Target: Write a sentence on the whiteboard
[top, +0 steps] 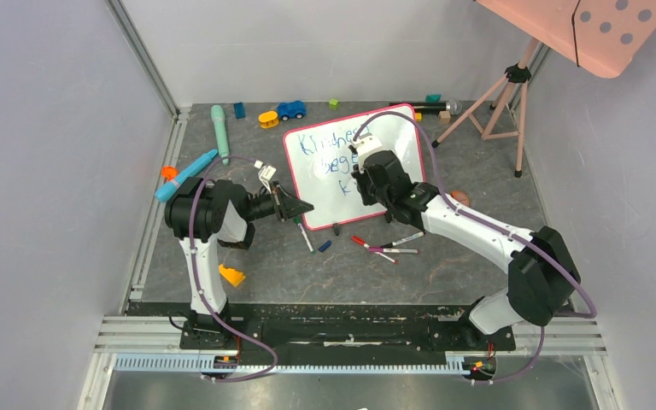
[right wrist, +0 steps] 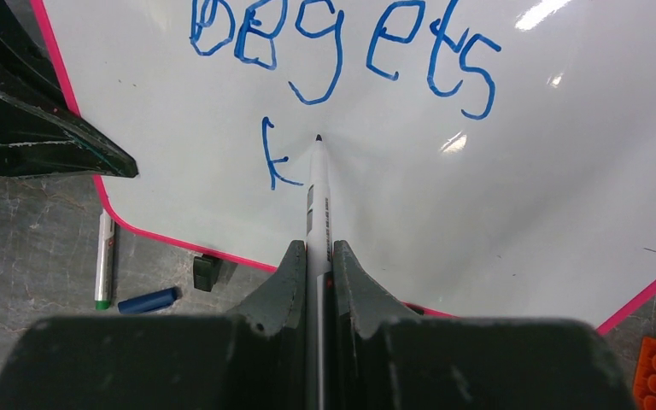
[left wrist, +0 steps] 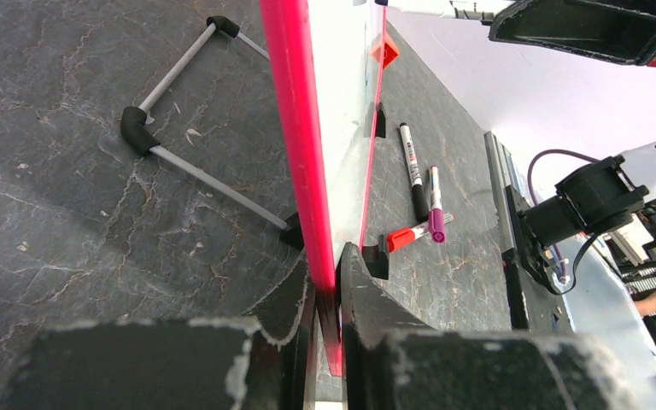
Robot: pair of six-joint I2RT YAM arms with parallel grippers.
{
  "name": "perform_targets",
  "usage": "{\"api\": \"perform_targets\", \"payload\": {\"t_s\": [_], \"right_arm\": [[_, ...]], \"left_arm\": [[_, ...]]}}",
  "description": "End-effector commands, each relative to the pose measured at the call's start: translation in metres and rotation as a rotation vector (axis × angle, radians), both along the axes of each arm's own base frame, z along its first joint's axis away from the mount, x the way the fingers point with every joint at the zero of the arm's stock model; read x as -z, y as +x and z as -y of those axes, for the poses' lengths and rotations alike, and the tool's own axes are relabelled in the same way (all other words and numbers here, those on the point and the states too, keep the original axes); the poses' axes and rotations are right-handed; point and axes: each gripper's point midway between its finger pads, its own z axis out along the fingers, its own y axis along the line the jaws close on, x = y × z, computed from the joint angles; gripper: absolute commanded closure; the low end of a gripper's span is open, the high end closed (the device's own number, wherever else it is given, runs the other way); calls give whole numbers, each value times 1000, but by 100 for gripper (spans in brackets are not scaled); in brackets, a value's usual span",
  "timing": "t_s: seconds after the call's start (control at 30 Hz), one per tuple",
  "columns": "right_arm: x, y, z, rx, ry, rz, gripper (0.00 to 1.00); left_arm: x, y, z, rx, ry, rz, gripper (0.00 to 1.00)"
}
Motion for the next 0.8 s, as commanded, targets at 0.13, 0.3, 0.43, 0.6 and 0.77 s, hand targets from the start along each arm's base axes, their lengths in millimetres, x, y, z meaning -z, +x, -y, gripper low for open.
{"api": "perform_targets", "payload": {"t_s": [0.13, 0.3, 0.43, 0.6, 0.77], "right_arm": [[-16, 13, -5, 19, 25, 46, 100], [-10, 13, -9, 8, 26, 27, 100], [-6, 12, -7, 16, 16, 19, 100], [-5, 16, 6, 91, -13, 25, 100], [-5, 14, -1, 60, 8, 17, 100]], "left_arm": [[18, 34, -22, -208, 70, 98, 97], [17, 34, -22, -207, 70, 100, 97], [18, 34, -22, -209, 70, 97, 97], [18, 34, -22, -210, 69, 95, 97], [17, 35, -22, -211, 68, 95, 97]]}}
